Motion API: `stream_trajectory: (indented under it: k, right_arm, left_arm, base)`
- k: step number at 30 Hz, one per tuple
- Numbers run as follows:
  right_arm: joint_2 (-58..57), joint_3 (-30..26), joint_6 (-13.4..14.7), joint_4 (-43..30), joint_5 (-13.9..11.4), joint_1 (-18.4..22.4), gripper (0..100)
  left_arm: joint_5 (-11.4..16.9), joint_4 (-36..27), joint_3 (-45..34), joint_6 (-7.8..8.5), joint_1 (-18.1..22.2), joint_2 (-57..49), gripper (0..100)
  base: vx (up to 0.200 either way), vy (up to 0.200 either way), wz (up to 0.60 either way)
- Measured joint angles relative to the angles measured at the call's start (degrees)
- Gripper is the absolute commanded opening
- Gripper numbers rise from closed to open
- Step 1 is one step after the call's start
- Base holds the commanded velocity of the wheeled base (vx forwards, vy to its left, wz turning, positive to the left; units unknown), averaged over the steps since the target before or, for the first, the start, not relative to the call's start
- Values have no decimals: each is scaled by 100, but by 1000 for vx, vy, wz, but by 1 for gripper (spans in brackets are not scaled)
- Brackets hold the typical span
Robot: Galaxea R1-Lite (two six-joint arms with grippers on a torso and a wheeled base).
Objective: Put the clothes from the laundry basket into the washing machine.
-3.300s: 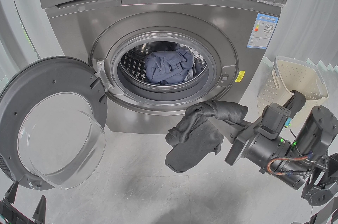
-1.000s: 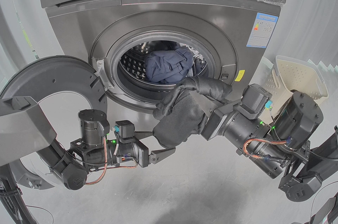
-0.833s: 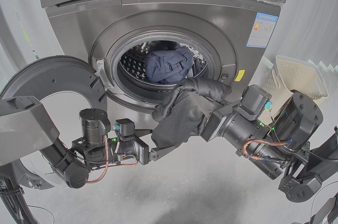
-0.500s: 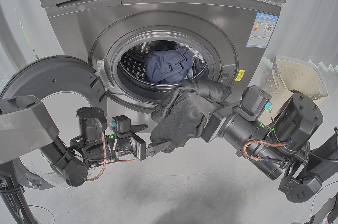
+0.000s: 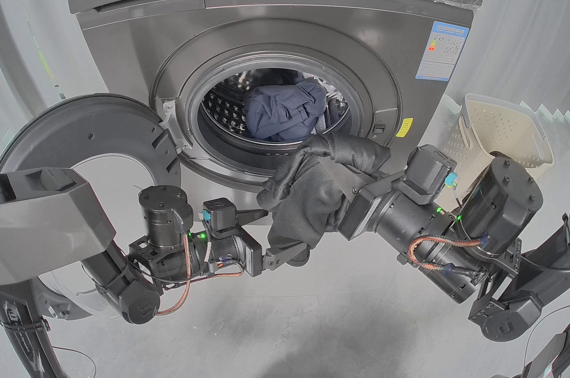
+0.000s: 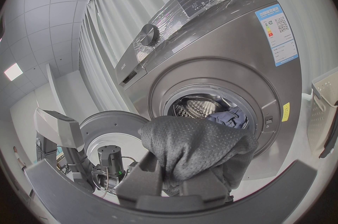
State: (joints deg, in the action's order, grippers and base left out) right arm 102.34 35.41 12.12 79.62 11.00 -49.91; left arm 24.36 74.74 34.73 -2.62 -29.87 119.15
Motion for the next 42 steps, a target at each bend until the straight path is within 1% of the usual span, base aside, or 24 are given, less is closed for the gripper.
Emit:
stream_trajectory:
  k: [8, 12, 13, 23, 25, 29, 34, 39, 42]
  right_arm:
    - [5, 0, 0, 0, 0, 35, 0]
    - [6, 2, 2, 0, -2, 51, 0]
    - [11, 6, 2, 0, 0, 52, 0]
    - [48, 13, 0, 4, -9, 60, 0]
    - [50, 11, 0, 2, -5, 68, 0]
    - [50, -5, 2, 0, -2, 105, 0]
    - [50, -55, 2, -29, -5, 187, 0]
    - [48, -256, -13, -65, -24, 254, 0]
    - [57, -378, -30, -76, -46, 289, 0]
  left_arm:
    - [-17, 501, -111, -17, -76, 255, 100]
    - [-33, 592, -232, -22, -116, 299, 100]
    - [-41, 630, -255, -22, -135, 306, 0]
    - [-68, 767, -235, -96, -284, 345, 0]
    - [-72, 887, -282, -104, -310, 336, 0]
    - [-99, 1193, -599, -101, -380, 235, 0]
    - [-200, 1320, -1232, -66, -513, -156, 0]
    - [-230, 1362, -1875, -90, -638, -942, 0]
    - [-224, 1378, -2004, -132, -664, -1395, 0]
  base:
    - [0, 0, 0]
    - [0, 0, 0]
    - [0, 0, 0]
    - [0, 0, 0]
    - [0, 0, 0]
    - [0, 0, 0]
    - [0, 0, 0]
    - [0, 0, 0]
    - [0, 0, 0]
